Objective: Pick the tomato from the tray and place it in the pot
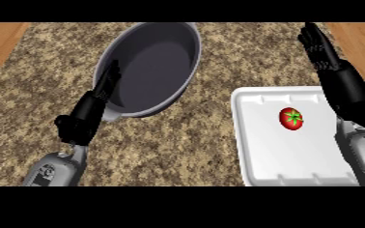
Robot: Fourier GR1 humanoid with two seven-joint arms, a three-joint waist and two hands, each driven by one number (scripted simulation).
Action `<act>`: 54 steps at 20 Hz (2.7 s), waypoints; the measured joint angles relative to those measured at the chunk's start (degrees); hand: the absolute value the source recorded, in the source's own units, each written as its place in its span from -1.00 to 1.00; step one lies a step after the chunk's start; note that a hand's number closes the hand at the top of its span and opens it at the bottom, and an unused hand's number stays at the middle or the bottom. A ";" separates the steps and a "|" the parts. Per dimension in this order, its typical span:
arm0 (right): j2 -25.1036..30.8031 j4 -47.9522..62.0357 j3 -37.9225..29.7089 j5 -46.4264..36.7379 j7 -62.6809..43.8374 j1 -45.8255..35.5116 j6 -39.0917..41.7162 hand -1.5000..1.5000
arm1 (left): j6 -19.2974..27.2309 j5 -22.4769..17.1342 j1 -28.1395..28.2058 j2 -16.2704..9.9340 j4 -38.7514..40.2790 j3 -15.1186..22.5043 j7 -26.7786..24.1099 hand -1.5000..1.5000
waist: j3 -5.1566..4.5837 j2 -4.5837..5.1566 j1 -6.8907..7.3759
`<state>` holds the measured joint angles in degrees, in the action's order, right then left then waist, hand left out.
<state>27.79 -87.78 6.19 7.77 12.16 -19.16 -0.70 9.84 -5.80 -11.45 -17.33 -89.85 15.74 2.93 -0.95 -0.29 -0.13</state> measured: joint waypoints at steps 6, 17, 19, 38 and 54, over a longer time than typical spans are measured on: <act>-2.71 6.38 -7.01 -2.84 -8.95 2.65 -14.57 1.00 | 3.18 2.81 3.77 -6.31 2.84 -5.92 3.04 0.00 | 0.90 0.37 0.36; -6.13 14.90 -11.02 -30.69 -20.97 9.80 -53.77 -1.00 | 5.65 2.96 8.25 -10.22 8.63 -10.70 11.95 0.00 | 0.48 0.66 -0.06; -7.49 15.80 -9.77 -36.55 -25.97 9.51 -55.30 -1.00 | 5.83 3.12 7.62 -10.40 9.07 -10.86 13.42 0.00 | 0.40 0.52 0.04; -13.65 14.81 -1.96 -57.42 -76.55 -2.55 -15.78 -1.00 | 4.63 3.05 6.42 -11.21 9.02 -10.97 18.20 0.00 | 0.33 -0.63 0.17; -22.55 4.52 -7.45 -65.28 -83.28 -2.51 0.17 -1.00 | 4.97 3.84 7.77 -10.63 7.22 -12.26 18.65 0.00 | 0.83 -0.12 -0.40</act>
<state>5.24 -83.26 -1.27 -57.50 -71.11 -21.67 -0.53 14.81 -1.96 -3.68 -27.96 -82.62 3.48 21.59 -0.11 -0.42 -0.53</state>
